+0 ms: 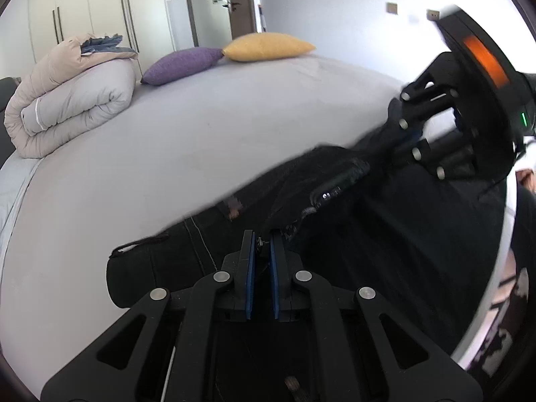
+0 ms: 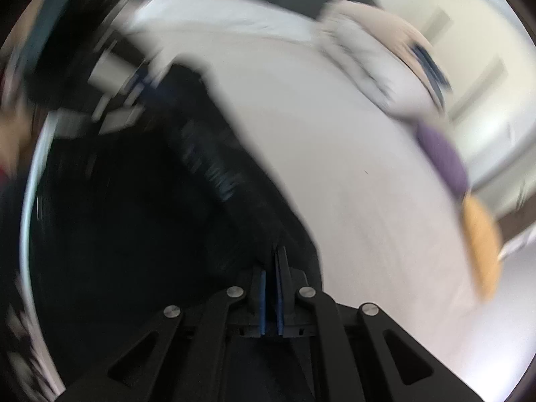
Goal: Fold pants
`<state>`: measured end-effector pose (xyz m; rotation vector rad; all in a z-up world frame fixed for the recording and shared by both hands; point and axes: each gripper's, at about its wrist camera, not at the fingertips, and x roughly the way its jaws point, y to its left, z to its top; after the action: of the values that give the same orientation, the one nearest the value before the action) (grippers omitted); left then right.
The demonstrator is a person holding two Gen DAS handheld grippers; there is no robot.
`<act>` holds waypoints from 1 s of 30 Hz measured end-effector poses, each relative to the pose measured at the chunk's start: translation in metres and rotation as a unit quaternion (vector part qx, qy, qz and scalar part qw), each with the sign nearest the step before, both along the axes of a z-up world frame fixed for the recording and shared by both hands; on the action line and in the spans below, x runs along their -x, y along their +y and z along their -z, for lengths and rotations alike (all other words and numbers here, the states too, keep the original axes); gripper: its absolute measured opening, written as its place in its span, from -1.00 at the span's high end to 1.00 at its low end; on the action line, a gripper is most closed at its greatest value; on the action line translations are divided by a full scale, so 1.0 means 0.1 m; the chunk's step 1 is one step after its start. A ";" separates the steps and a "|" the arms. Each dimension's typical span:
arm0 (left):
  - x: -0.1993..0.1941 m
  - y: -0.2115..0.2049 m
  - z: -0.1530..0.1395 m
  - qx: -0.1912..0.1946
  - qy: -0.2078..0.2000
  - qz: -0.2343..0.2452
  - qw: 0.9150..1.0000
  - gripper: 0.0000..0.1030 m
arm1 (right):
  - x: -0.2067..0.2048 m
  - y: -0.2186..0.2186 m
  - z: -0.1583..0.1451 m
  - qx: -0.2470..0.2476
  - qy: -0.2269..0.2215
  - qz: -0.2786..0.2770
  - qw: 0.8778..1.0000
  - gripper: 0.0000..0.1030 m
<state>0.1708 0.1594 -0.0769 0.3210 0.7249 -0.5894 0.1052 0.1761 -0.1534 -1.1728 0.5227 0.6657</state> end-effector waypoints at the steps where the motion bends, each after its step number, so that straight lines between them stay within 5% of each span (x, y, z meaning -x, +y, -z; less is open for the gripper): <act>1: 0.10 -0.01 0.03 -0.004 0.004 0.004 1.000 0.86 | 0.13 0.04 0.14 0.040 -0.029 -0.022 0.999 0.91; 5: 0.42 -0.05 0.15 -0.027 0.011 0.013 0.999 0.86 | 0.59 0.08 0.71 0.177 -0.126 -0.116 0.969 0.92; 9: 0.73 -0.12 0.26 -0.061 0.008 0.033 0.998 0.86 | 0.83 0.04 0.98 0.257 -0.172 -0.169 0.936 0.93; 16: 1.23 -0.18 0.51 -0.100 0.020 0.068 0.992 0.86 | 1.09 -0.07 1.08 0.317 -0.204 -0.224 0.899 0.92; 22: 1.51 -0.21 0.63 -0.119 0.024 0.086 0.989 0.86 | 1.22 -0.07 1.11 0.343 -0.206 -0.245 0.883 0.93; 30: 1.75 -0.11 0.72 -0.125 0.040 0.117 0.984 0.86 | 1.41 0.04 1.21 0.344 -0.193 -0.262 0.881 0.93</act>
<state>-0.0045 0.1481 -0.1486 0.6247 0.8477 -0.7369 -0.0357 0.1802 -0.2747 -2.1146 0.0759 0.6926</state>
